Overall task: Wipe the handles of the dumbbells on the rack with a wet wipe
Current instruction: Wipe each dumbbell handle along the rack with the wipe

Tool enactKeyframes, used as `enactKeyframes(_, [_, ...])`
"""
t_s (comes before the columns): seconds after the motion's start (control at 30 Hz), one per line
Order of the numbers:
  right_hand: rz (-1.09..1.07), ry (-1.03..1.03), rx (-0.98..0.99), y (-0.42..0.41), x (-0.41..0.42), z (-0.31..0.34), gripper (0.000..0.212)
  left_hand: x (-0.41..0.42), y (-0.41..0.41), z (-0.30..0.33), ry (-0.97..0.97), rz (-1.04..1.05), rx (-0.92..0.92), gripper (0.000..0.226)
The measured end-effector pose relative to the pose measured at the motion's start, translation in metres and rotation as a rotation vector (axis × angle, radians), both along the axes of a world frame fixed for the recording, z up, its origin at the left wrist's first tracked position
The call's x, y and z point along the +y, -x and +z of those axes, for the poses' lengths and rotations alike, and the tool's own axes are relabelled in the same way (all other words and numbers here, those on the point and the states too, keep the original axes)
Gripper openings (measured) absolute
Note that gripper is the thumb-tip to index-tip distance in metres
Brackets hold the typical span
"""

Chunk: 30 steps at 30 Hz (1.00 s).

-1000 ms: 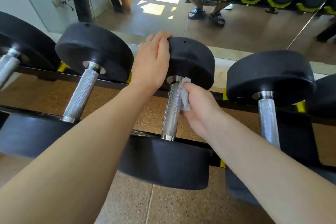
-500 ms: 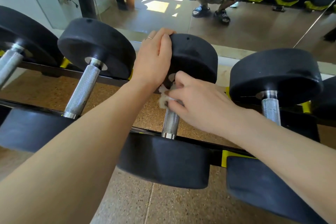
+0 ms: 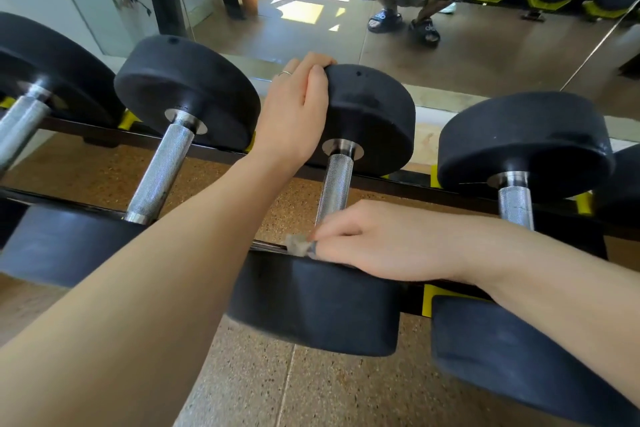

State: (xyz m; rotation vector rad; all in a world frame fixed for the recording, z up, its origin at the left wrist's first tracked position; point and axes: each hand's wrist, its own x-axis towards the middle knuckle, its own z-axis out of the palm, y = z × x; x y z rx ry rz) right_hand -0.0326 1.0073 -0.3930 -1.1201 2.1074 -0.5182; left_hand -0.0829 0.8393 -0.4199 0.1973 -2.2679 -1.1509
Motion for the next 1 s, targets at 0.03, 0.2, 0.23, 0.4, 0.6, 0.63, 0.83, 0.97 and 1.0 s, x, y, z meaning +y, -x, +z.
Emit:
enactKeyframes(0.03, [-0.023, 0.014, 0.007, 0.0, 0.004, 0.001, 0.052, 0.001, 0.0, 0.0, -0.003, -0.001, 0.002, 0.038])
enactKeyframes(0.2, [-0.155, -0.06, 0.086, 0.003, 0.025, -0.012, 0.051, 0.002, -0.001, 0.0, 0.0, 0.007, -0.003, 0.038])
enactKeyframes(0.23, [-0.216, -0.118, 0.025, 0.004, 0.028, -0.017, 0.047, 0.002, -0.001, 0.0, -0.002, 0.009, -0.005, 0.038])
enactKeyframes(0.4, [-0.475, -0.104, -0.469, 0.004, 0.014, -0.028, 0.014, 0.002, -0.002, 0.001, -0.011, 0.002, -0.015, 0.039])
enactKeyframes(0.6, [-0.448, 0.007, -0.286, -0.011, 0.023, -0.001, 0.036, 0.002, -0.003, 0.001, -0.01, -0.009, -0.025, 0.038])
enactKeyframes(0.63, [-0.422, 0.063, -0.254, -0.012, 0.022, 0.004, 0.034, 0.002, -0.003, 0.001, -0.012, -0.011, -0.027, 0.038])
enactKeyframes(0.83, [-0.226, 0.263, 0.162, -0.009, -0.011, -0.003, 0.02, 0.001, -0.004, 0.003, -0.01, -0.024, -0.033, 0.037])
enactKeyframes(0.97, [-0.077, 0.035, 0.118, -0.001, -0.013, -0.01, 0.023, 0.001, -0.004, 0.002, -0.007, -0.033, -0.041, 0.038])
enactKeyframes(1.0, [-0.042, 0.01, 0.081, 0.001, -0.01, -0.007, 0.024, 0.001, -0.004, 0.002, -0.008, -0.029, -0.042, 0.039])
